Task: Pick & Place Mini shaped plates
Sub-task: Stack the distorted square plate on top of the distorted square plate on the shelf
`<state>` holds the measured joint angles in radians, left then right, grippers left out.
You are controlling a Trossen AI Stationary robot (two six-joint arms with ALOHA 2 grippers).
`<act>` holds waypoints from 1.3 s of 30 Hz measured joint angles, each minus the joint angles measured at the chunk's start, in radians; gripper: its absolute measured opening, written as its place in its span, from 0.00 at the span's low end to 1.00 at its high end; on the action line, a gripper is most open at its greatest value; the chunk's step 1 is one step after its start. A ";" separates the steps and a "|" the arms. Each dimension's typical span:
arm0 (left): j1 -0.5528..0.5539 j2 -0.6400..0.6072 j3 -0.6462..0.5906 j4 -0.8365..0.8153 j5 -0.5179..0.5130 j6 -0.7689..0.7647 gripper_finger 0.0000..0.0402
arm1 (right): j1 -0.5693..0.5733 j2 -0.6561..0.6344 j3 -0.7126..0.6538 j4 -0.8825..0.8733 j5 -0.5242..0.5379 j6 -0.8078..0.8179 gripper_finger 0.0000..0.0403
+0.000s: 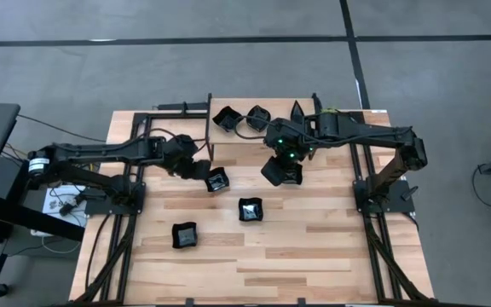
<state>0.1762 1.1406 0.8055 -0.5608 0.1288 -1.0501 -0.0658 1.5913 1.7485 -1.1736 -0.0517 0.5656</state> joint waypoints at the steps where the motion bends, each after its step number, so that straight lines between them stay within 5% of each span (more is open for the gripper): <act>1: 0.000 0.001 0.000 0.000 0.001 -0.032 0.26 | 0.000 0.000 0.000 0.000 0.000 0.000 0.23; 7: -0.040 0.000 0.000 0.000 -0.044 -0.172 0.26 | 0.000 0.000 0.000 0.001 0.006 -0.118 0.23; 15: -0.103 0.003 0.000 -0.084 -0.153 -0.339 0.26 | -0.015 0.000 0.000 0.007 0.142 -0.262 0.23; 26: -0.084 0.113 -0.051 -0.080 -0.192 -0.310 0.26 | -0.014 -0.002 -0.019 0.014 0.124 -0.279 0.23; 31: -0.071 0.122 -0.051 -0.007 -0.336 -0.057 0.26 | 0.011 0.000 -0.019 0.039 0.124 -0.276 0.23; 39: 0.048 0.164 -0.050 0.121 -0.177 0.432 0.26 | 0.014 0.000 -0.019 0.051 0.123 -0.243 0.23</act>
<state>0.2242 1.3048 0.7551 -0.4394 -0.0484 -0.6179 -0.0513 1.5917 1.7290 -1.1229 0.0717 0.3224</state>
